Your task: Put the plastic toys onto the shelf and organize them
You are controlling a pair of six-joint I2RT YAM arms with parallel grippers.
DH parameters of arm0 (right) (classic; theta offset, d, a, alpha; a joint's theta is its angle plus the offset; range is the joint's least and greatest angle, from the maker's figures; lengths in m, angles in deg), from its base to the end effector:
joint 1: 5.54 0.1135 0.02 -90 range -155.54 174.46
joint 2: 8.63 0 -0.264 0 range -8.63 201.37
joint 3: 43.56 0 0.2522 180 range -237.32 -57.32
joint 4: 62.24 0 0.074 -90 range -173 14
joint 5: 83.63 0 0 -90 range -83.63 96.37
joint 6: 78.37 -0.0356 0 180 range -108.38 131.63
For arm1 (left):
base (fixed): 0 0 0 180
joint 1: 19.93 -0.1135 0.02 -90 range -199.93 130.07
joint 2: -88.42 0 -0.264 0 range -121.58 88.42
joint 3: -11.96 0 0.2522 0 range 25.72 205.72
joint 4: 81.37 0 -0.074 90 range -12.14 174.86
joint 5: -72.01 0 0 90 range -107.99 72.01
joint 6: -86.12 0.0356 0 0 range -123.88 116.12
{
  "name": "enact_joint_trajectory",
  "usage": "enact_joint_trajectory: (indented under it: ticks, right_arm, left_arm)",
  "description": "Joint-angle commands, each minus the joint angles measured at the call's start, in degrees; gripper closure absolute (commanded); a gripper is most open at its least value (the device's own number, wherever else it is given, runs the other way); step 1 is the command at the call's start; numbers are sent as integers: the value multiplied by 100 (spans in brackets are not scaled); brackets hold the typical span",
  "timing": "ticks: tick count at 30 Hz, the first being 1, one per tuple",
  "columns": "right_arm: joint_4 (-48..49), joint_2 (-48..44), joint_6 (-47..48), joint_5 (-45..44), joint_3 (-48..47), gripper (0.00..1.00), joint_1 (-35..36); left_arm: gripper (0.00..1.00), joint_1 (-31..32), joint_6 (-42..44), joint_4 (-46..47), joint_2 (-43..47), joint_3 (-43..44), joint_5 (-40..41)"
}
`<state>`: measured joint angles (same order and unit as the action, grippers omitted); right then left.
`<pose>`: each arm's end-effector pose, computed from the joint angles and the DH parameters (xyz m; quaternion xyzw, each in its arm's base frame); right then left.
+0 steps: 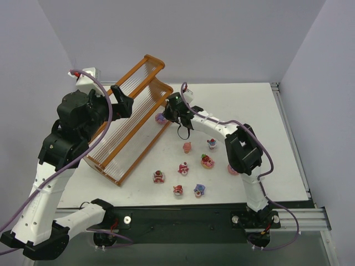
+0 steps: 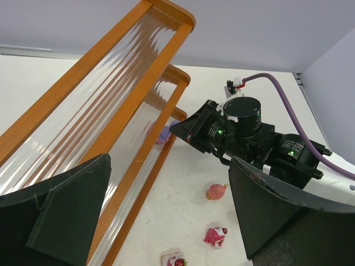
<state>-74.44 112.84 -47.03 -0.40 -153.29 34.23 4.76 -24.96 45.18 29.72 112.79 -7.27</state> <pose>0.3906 0.3196 0.2430 0.1691 0.8203 0.3797 0.3929 0.1634 -0.0678 0.4869 -0.0349 0.7715 -0.1789 0.6096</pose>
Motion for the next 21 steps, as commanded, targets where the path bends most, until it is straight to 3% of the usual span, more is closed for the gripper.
enact_joint_trajectory:
  ticks: [1, 10, 21]
  right_arm:
    - [28, 131, -313, -308, -335, 100, -30]
    - [-42, 342, -393, -422, -441, 100, -39]
    - [-86, 290, -322, -431, -511, 54, -39]
  left_arm:
    - [3, 36, 148, 31, 34, 214, 158]
    - [3, 45, 157, 31, 51, 153, 185]
    - [3, 63, 175, 39, 78, 126, 246]
